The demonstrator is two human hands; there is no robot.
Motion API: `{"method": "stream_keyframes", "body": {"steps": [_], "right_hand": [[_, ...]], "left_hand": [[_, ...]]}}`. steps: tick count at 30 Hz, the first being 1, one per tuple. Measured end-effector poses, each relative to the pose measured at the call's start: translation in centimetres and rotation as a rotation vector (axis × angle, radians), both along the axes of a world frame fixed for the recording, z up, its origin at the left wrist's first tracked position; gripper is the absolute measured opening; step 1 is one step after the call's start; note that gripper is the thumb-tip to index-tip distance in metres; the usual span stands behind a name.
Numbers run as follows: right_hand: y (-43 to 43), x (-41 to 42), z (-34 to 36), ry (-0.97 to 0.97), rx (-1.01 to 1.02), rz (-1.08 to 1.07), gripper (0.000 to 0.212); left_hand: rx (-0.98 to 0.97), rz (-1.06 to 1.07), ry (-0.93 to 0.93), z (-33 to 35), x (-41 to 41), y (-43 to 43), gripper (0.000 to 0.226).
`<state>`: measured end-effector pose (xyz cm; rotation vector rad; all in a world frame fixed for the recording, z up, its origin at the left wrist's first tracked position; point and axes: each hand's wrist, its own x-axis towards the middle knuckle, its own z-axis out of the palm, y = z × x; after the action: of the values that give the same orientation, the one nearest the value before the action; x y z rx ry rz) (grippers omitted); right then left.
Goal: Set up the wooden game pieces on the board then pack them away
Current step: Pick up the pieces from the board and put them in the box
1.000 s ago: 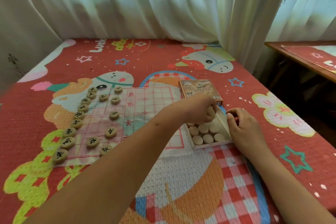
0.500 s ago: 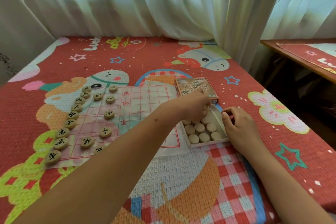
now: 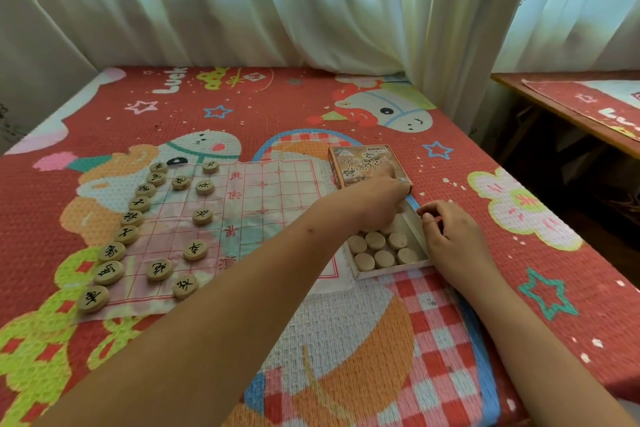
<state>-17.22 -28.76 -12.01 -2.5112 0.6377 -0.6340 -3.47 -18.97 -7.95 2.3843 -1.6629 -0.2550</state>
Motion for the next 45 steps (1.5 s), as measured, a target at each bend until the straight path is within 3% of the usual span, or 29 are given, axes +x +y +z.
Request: {"method": "stream_keyframes", "body": {"steps": [6,10,12,18,20,22,24,26,30,34,35,38,39,42,45], "right_hand": [[0.0,0.0,0.0,-0.022,0.026,-0.009,0.017],[0.3,-0.3,0.8,-0.192,0.05,-0.04,0.014],[0.8,-0.4,1.4,-0.234,0.091,0.032,0.02],[1.3,-1.0,2.7,-0.207,0.64,0.306,0.029],[1.3,-1.1,2.8,-0.2,0.724,0.326,0.024],[1.2,-1.0,2.5,-0.196,0.611,0.256,0.018],[1.0,-0.8,2.1,-0.144,0.293,0.141,0.013],[1.1,-0.7,1.7,-0.058,0.073,0.071,0.011],[0.7,-0.3,1.0,-0.006,0.024,-0.013,0.019],[0.3,-0.2,0.6,0.005,0.057,-0.087,0.016],[0.3,-0.2,0.7,-0.011,0.06,-0.093,0.015],[0.6,-0.3,1.2,-0.178,0.029,-0.087,0.014],[0.8,-0.4,1.5,-0.245,0.038,-0.054,0.016],[1.9,-0.8,2.3,-0.356,0.121,0.187,0.024],[2.4,-0.9,2.3,-0.326,0.16,0.421,0.025]], "left_hand": [[-0.077,0.007,0.031,-1.1,-0.5,-0.3,0.027],[-0.197,0.027,0.202,0.0,-1.0,0.9,0.037],[-0.236,-0.002,0.195,0.4,-1.6,1.3,0.038],[-0.351,-0.087,0.103,0.4,-3.0,2.2,0.01],[-0.349,-0.111,0.113,0.3,-2.9,2.9,0.016],[-0.37,-0.091,0.167,0.2,-2.6,3.8,0.03],[-0.439,0.003,0.251,0.3,-2.3,4.9,0.037],[-0.547,0.127,0.321,0.1,-2.0,5.7,0.03],[-0.63,0.298,0.313,-0.4,-2.3,5.9,0.038],[-0.662,0.297,0.413,-0.4,-2.7,6.0,0.043],[-0.676,0.299,0.519,-0.4,-2.7,5.9,0.041],[-0.702,0.286,1.13,0.0,-2.7,6.0,0.032],[-0.685,0.255,1.245,0.1,-2.8,6.1,0.03],[-0.616,0.215,1.065,-0.1,-3.3,6.1,0.027],[-0.598,0.191,0.934,-0.6,-3.7,5.7,0.027]]}}
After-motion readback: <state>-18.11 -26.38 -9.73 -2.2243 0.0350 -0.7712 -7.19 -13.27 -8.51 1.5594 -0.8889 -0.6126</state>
